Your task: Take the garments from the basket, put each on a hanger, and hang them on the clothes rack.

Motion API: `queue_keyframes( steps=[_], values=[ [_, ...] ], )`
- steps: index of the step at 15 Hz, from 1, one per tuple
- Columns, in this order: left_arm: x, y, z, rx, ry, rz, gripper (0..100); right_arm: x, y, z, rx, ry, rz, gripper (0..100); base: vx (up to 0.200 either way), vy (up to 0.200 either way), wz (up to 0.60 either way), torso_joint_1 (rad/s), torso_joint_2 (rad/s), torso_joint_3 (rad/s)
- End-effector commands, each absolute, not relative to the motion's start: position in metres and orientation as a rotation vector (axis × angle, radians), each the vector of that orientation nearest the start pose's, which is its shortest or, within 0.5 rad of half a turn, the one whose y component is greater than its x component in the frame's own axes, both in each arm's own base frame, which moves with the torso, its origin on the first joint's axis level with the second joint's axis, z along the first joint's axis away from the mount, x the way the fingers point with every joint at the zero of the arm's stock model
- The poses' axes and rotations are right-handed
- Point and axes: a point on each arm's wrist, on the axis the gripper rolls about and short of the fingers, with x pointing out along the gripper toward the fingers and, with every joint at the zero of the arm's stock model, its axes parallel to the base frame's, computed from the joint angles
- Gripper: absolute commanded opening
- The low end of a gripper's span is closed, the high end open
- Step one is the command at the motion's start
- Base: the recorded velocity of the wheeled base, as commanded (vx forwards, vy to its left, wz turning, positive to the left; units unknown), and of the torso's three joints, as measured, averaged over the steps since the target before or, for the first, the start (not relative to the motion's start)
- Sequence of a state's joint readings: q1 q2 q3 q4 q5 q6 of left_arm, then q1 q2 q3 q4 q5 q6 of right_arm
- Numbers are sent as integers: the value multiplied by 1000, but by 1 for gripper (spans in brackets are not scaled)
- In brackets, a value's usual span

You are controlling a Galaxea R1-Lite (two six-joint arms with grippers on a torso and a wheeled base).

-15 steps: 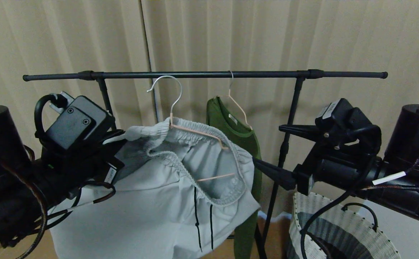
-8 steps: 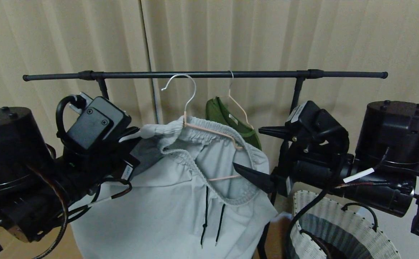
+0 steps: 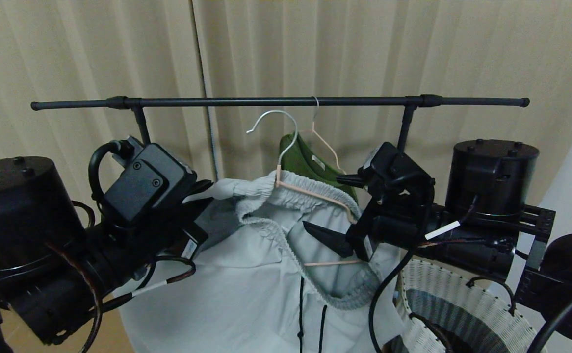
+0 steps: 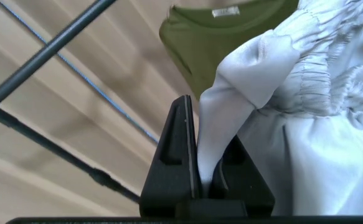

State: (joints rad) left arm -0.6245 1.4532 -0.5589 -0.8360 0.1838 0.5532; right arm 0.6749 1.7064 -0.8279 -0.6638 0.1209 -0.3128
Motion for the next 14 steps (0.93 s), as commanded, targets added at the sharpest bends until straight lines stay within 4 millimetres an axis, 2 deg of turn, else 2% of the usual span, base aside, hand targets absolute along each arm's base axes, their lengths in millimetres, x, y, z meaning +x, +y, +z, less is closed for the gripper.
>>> queue_keyframes(
  steps=[1,2,14],
  values=[
    [190,-137,201,558,-70,-461,0,243,198,185,-359,100,821,100,0,0,0,0,0,0],
    [189,-138,200,548,-67,-470,0,243,198,185,-359,100,821,0,0,0,0,0,0,0],
    [185,-139,195,540,-52,-495,0,241,194,192,-349,75,811,0,0,0,0,0,0,0]
  ],
)
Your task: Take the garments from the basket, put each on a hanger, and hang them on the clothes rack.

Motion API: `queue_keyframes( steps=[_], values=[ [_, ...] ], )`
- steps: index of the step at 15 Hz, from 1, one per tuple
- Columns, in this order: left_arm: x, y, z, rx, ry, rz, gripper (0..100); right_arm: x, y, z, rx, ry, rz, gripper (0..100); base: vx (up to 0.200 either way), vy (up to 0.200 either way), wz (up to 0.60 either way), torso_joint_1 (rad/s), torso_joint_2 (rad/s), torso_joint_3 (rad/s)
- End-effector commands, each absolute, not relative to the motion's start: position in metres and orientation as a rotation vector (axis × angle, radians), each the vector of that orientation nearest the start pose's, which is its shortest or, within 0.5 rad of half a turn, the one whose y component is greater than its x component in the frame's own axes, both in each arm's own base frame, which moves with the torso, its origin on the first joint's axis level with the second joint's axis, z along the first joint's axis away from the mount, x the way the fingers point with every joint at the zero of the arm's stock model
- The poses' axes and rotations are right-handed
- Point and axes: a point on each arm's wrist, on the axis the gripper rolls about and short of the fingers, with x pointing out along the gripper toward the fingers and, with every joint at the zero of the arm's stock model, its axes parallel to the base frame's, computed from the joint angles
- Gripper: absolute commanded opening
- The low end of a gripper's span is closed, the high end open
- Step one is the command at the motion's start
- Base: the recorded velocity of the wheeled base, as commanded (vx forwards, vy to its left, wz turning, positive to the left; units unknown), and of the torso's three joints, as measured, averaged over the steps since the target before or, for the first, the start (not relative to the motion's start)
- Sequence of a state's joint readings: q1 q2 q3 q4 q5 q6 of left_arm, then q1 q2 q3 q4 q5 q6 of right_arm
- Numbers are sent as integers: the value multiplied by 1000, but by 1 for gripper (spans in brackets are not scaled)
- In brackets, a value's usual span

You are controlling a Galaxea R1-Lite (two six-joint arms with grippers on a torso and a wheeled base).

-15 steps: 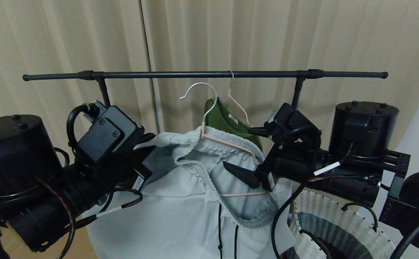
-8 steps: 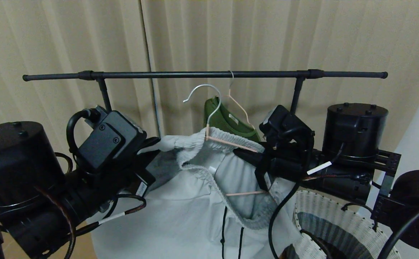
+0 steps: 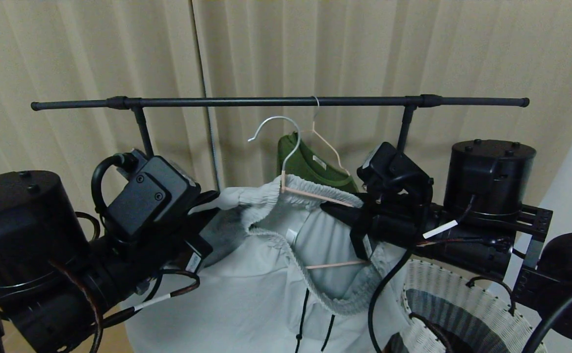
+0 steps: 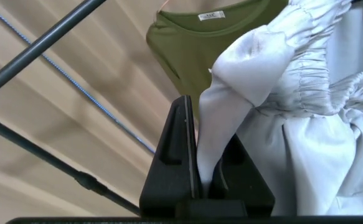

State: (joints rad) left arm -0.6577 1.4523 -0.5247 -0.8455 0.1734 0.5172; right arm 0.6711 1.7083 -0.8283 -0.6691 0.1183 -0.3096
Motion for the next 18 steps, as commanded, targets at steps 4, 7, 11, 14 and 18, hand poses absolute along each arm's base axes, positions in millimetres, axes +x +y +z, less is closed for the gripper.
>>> queue_keyframes(
  steps=[4,7,11,14,18],
  values=[
    [184,-138,197,516,-56,-502,100,234,181,199,-344,62,777,0,0,0,0,0,0,0],
    [177,-131,202,459,-66,-510,100,234,161,201,-344,70,693,0,0,0,0,0,0,0],
    [168,-114,197,432,-42,-470,100,236,141,207,-337,61,615,0,0,0,0,0,0,0],
    [167,-101,185,428,11,-425,100,229,133,215,-328,34,597,0,0,0,0,0,0,0],
    [174,-81,167,447,101,-335,100,217,128,223,-318,-2,609,0,0,0,0,0,0,0]
  ],
)
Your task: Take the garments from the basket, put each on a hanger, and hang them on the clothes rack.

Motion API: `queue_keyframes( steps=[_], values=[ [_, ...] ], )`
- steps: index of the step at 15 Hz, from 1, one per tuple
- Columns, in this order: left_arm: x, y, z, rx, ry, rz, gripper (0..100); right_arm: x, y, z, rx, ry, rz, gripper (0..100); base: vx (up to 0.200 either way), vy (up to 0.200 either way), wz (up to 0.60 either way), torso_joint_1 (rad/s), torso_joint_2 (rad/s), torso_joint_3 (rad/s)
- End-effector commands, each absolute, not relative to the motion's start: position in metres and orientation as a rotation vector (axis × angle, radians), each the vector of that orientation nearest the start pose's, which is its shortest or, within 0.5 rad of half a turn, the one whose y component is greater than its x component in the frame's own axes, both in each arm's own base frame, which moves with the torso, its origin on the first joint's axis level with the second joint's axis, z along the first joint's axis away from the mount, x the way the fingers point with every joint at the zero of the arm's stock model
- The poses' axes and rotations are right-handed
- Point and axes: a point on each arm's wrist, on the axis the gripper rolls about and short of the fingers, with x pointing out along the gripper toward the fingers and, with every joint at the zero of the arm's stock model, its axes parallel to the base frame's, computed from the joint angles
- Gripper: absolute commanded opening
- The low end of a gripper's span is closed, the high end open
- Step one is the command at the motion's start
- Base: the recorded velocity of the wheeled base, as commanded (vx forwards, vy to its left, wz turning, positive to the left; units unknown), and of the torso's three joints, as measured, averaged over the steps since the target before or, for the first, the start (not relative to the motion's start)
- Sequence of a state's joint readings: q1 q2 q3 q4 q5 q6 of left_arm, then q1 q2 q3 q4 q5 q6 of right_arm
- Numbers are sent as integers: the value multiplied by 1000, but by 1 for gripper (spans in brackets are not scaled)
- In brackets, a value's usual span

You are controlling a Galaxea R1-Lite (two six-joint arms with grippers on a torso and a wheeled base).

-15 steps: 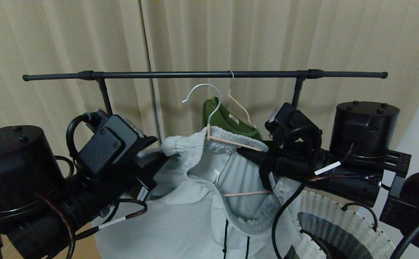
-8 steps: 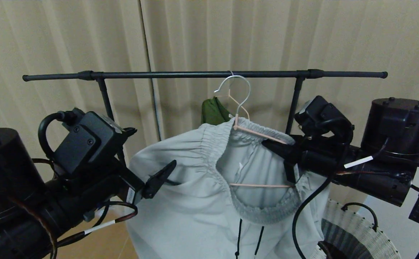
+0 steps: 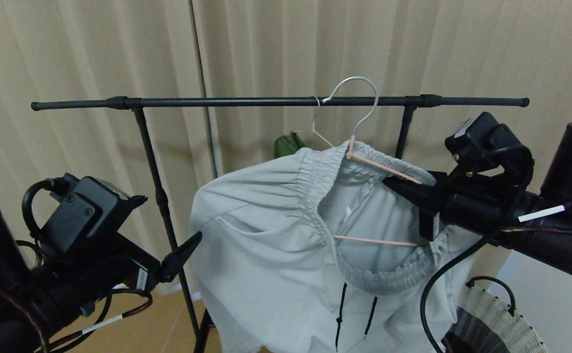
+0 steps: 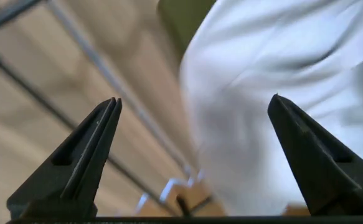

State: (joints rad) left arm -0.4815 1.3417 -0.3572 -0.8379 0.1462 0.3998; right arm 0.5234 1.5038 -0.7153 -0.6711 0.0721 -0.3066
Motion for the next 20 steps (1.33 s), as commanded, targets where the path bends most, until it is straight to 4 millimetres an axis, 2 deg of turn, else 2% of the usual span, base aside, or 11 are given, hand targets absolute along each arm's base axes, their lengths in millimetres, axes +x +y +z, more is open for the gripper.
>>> queue_keyframes(
  steps=[1,3,9,10,13,15,20],
  values=[
    [175,-80,166,449,110,-331,100,217,128,224,-317,-6,608,0,0,0,0,0,0,0],
    [175,-79,159,458,138,-329,100,213,129,227,-314,-22,629,0,0,0,0,0,0,0],
    [177,-80,159,456,138,-328,100,205,134,231,-307,-44,679,0,0,0,0,0,0,0],
    [176,-79,158,460,144,-330,0,205,134,231,-308,-42,677,0,0,0,0,0,0,0],
    [176,-77,158,455,144,-315,0,206,134,230,-308,-41,676,0,0,0,0,0,0,0],
    [179,-68,157,463,158,-268,0,206,131,230,-310,-39,664,0,0,0,0,0,0,0],
    [180,-46,163,438,151,-160,0,220,108,227,-314,-9,556,0,0,0,0,0,0,0]
  ],
)
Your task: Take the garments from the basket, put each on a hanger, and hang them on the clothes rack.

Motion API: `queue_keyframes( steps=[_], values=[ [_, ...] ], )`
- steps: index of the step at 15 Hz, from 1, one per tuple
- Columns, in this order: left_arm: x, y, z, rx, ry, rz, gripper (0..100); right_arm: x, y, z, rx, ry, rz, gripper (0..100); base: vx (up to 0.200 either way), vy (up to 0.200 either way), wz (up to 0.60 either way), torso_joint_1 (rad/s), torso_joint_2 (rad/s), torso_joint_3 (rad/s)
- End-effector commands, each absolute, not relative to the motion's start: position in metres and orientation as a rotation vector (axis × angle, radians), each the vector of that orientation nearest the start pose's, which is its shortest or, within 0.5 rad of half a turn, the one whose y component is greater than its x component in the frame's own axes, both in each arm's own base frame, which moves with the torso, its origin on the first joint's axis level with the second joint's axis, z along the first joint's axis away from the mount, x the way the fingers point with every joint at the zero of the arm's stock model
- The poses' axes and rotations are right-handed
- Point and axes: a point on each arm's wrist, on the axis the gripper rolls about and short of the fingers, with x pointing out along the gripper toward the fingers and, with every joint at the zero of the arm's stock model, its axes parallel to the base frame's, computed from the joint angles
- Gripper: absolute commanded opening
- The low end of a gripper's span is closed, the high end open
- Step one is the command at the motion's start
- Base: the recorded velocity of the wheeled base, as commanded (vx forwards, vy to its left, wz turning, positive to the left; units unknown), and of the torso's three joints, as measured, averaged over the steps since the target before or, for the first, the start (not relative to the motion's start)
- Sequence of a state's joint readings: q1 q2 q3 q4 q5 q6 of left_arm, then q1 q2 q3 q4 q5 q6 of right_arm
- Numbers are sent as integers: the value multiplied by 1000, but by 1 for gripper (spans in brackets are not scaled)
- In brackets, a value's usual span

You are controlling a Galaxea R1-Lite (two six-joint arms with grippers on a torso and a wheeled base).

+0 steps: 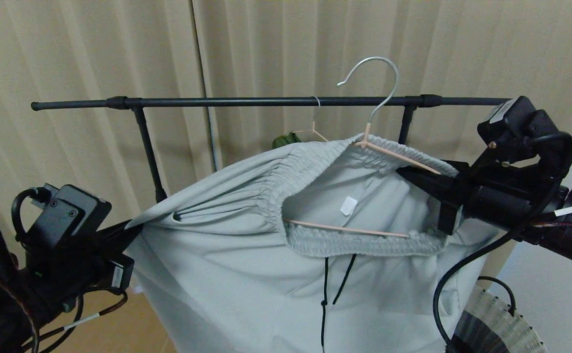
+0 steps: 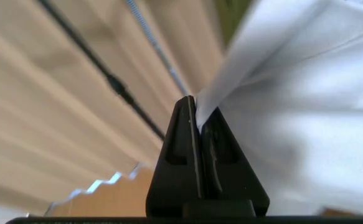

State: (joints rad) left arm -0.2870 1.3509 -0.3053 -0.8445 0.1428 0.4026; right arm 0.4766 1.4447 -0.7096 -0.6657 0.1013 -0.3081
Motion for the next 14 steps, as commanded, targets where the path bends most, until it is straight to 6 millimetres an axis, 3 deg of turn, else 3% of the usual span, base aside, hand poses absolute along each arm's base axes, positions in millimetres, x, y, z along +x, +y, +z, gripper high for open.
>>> queue_keyframes(
  steps=[1,5,10,11,14],
  values=[
    [180,-45,166,430,136,-160,0,222,105,224,-315,3,544,0,0,0,0,0,0,0],
    [188,-38,182,369,89,-114,0,221,98,218,-318,26,521,0,0,0,0,0,0,0],
    [184,-47,177,322,102,-166,0,219,98,221,-316,13,527,0,0,0,0,0,0,0],
    [183,-48,177,316,100,-170,100,219,99,221,-316,14,529,0,0,0,0,0,0,0],
    [176,-49,171,290,119,-185,100,218,98,219,-320,26,523,0,0,0,0,0,0,0]
  ],
)
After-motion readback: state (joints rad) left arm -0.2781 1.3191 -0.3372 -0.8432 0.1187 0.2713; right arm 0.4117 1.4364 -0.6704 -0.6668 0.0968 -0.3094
